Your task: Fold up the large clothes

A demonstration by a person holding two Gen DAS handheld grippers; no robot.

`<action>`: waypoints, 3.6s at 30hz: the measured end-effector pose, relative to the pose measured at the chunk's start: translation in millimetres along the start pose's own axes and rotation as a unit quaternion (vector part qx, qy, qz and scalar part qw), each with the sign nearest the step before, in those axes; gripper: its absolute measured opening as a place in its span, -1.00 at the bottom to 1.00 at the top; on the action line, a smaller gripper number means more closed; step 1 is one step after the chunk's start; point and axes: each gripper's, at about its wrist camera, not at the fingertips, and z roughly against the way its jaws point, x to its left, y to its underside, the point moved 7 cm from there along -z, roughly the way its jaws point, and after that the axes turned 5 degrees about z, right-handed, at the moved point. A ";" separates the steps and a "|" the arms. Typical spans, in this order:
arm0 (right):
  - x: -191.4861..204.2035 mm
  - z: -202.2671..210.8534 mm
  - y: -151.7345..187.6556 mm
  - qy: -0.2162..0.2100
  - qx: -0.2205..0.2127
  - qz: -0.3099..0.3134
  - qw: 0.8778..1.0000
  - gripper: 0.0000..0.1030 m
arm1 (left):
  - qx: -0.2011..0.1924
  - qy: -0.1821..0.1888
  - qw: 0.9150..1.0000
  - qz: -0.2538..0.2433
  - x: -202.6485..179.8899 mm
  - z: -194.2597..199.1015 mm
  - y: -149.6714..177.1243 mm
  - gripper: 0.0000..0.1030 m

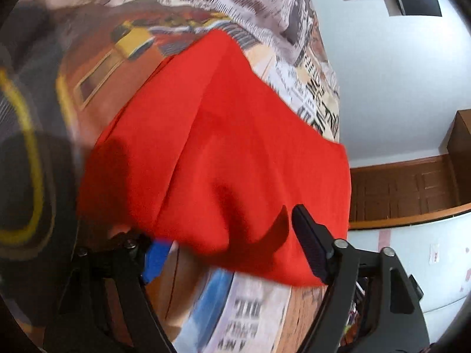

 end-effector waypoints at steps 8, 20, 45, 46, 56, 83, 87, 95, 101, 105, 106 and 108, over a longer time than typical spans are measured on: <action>25.3 -23.7 -31.6 -0.024 0.007 0.010 1.000 0.54 | -0.060 -0.018 0.998 0.027 7.3 -16.5 -37.4 -0.36; 85.2 -61.7 -69.1 -0.086 0.035 -0.006 0.996 0.54 | -0.209 -0.084 0.968 -0.105 -60.2 73.1 -48.9 -0.87; -51.1 21.1 37.0 0.008 0.011 -0.062 0.998 0.56 | -0.071 -0.049 0.922 -0.376 -291.0 -52.4 107.8 -0.88; -59.0 22.0 45.7 0.012 0.016 -0.070 0.997 0.56 | -0.045 -0.055 0.919 -0.388 -288.7 -70.0 122.0 -0.88; -91.7 23.5 99.6 0.008 0.049 -0.133 0.990 0.56 | 0.102 -0.129 0.886 -0.434 -210.5 -149.6 185.2 -0.79; -14.3 24.2 -35.5 -0.055 -0.044 -0.037 0.997 0.56 | -0.015 -0.223 0.889 -0.400 -161.8 -32.9 79.9 0.40; -23.1 -4.9 -23.4 -0.054 -0.001 -0.061 0.997 0.56 | 0.003 -0.218 0.883 -0.416 -150.4 -46.6 97.5 0.41; -50.0 -26.2 47.0 -0.060 0.040 -0.103 0.992 0.56 | 0.026 -0.186 0.891 -0.414 -142.4 -47.6 122.5 0.45; -55.9 -13.7 69.4 -0.098 0.034 -0.163 0.981 0.56 | 0.019 -0.181 0.894 -0.410 -134.6 -37.7 137.7 0.54; -54.9 -2.0 77.3 -0.084 0.027 -0.162 0.983 0.56 | 0.007 -0.196 0.882 -0.429 -131.7 -26.3 146.0 0.59; -56.5 0.0 78.4 -0.080 0.027 -0.163 0.983 0.56 | 0.004 -0.202 0.876 -0.437 -131.2 -23.1 147.9 0.59; -61.2 6.5 81.5 -0.055 0.029 -0.157 0.986 0.56 | -0.002 -0.218 0.867 -0.448 -129.5 -18.0 148.0 0.59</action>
